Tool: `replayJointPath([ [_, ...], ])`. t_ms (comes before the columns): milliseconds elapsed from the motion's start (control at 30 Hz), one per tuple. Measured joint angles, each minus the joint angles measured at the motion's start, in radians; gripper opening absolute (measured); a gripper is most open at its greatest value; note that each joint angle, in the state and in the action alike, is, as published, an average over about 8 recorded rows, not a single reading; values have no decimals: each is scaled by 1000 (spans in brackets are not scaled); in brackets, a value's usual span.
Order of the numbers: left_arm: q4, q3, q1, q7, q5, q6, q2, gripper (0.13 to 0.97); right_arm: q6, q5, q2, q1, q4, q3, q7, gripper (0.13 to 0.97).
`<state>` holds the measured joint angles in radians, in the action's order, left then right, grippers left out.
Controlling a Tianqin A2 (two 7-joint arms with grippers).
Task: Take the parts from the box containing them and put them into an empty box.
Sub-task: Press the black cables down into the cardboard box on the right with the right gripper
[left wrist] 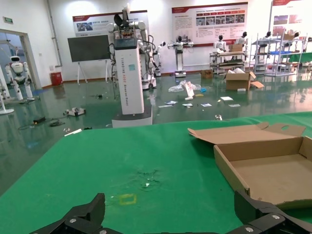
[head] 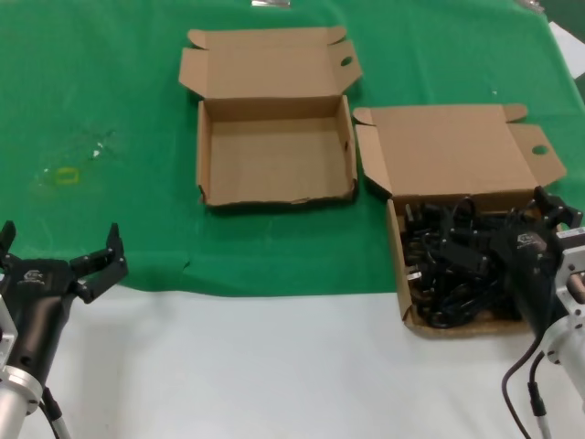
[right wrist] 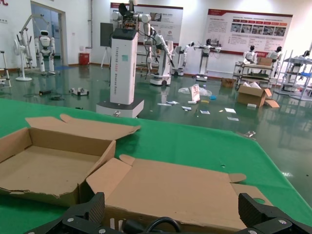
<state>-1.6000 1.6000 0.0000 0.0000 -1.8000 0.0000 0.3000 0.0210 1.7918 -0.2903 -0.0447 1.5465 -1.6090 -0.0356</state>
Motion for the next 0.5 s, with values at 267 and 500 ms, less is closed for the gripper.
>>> replayJointPath([
  [267,0,0,0,0,0,0,0,856,6,0,-10,-9,-5,-13,1,966],
  [500,0,0,0,0,0,0,0,802,-1,15,-90,-38,-7,-76,28,966],
])
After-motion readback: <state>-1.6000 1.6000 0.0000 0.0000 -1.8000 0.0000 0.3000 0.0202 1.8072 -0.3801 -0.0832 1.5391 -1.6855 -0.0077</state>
